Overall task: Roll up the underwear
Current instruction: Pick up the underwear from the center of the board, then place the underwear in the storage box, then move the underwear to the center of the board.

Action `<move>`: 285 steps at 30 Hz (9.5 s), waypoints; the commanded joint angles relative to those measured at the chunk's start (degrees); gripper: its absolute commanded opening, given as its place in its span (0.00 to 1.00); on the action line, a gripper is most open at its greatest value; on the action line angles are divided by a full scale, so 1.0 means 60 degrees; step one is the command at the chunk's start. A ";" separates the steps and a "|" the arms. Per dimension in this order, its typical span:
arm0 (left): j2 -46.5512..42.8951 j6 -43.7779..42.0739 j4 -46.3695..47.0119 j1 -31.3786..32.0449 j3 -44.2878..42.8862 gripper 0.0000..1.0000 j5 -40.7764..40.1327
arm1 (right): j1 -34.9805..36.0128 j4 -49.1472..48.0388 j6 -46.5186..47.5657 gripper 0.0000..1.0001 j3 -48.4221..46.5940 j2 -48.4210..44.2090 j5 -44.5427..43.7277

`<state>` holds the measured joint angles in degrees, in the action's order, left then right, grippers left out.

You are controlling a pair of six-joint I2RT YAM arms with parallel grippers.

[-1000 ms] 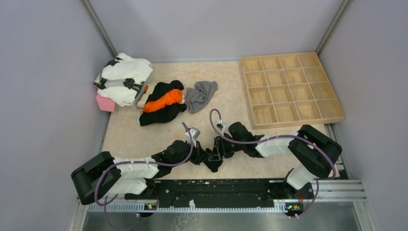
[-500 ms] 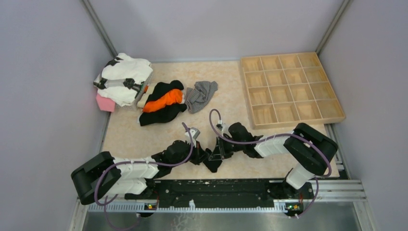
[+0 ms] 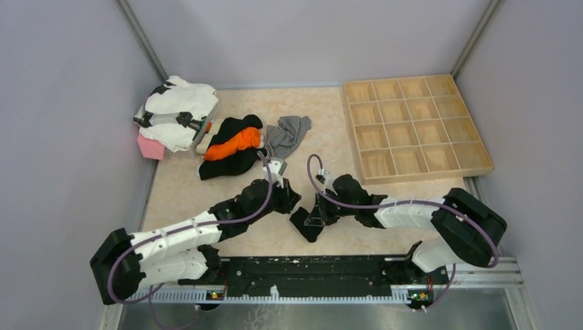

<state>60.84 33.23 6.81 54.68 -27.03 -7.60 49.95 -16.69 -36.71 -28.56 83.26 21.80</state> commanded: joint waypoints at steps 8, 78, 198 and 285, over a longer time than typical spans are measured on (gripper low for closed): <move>-0.2857 0.0402 -0.2857 -0.0074 -0.0290 0.31 -0.2573 | -0.0206 0.2886 0.0838 0.00 -0.0676 -0.2765 -0.2257; -0.0146 0.0829 -0.1880 -0.0192 0.0834 0.60 -0.2903 | -0.6685 0.2305 1.3412 0.00 -1.5477 0.9468 -0.2996; -0.0680 0.0322 -0.3085 -0.0842 -0.0004 0.62 -0.3040 | -0.7300 0.2662 0.6033 0.65 -1.2423 0.4134 -0.0902; -0.4205 0.1158 -0.5383 -0.3226 -0.0366 0.82 -0.0393 | 0.2045 0.4121 -0.0940 0.44 -0.1351 -0.1347 -0.5867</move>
<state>34.50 36.84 -30.83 35.53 -30.96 -15.86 62.63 8.38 -35.05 -42.13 84.14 -9.61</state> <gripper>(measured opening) 0.825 0.366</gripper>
